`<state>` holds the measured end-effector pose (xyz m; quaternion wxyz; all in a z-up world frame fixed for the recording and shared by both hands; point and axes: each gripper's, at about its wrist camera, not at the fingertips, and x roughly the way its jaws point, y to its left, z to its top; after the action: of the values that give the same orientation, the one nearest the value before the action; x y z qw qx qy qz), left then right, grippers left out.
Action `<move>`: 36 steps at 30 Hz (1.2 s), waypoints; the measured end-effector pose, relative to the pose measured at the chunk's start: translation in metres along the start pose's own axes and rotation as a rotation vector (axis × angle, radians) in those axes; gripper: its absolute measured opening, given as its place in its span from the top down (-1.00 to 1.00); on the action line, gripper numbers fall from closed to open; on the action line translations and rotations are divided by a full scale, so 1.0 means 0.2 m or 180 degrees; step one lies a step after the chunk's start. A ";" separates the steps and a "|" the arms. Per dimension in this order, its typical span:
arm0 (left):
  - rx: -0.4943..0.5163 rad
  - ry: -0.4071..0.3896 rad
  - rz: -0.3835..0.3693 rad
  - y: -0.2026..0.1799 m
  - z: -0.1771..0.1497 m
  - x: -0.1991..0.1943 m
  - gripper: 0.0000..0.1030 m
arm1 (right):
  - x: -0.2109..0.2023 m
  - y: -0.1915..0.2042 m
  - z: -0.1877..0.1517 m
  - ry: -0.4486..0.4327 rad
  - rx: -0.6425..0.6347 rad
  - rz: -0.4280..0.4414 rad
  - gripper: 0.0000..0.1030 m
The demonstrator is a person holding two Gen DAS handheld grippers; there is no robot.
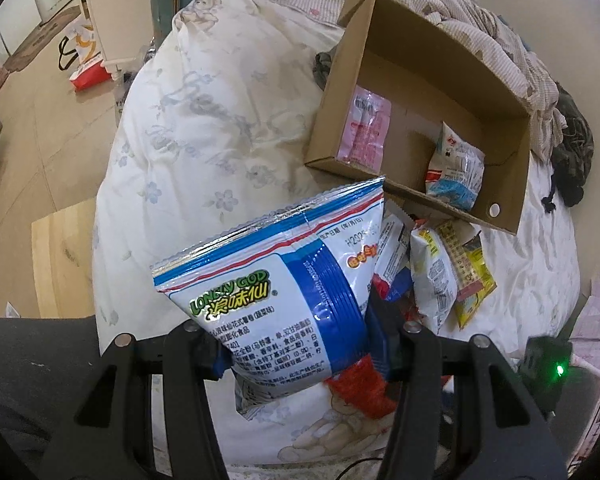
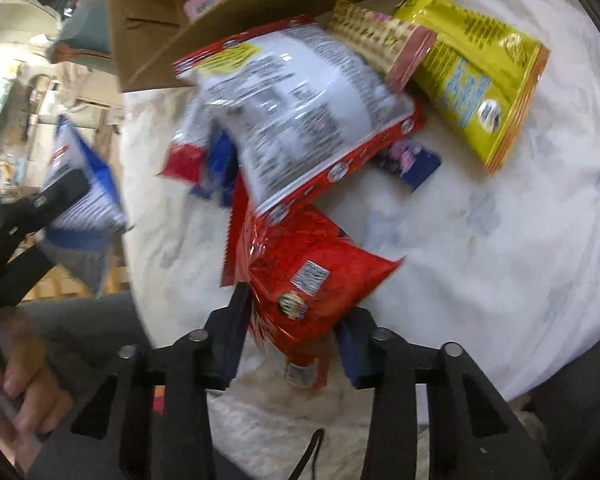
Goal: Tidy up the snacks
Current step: 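Grasp a red packet with the right tool while the left tool holds the chip bag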
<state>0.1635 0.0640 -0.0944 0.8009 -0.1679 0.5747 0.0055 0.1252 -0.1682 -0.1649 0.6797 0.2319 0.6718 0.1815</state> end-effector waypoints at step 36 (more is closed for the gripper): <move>0.0650 -0.0557 -0.0025 -0.36 0.43 -0.19 0.04 | -0.86 0.01 0.43 -0.1732 -0.0426 0.0727 0.43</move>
<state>0.2439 0.0271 -0.0163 0.8609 -0.0866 0.4996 -0.0416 0.2066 -0.2683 -0.0222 0.8237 0.3008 0.4212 0.2317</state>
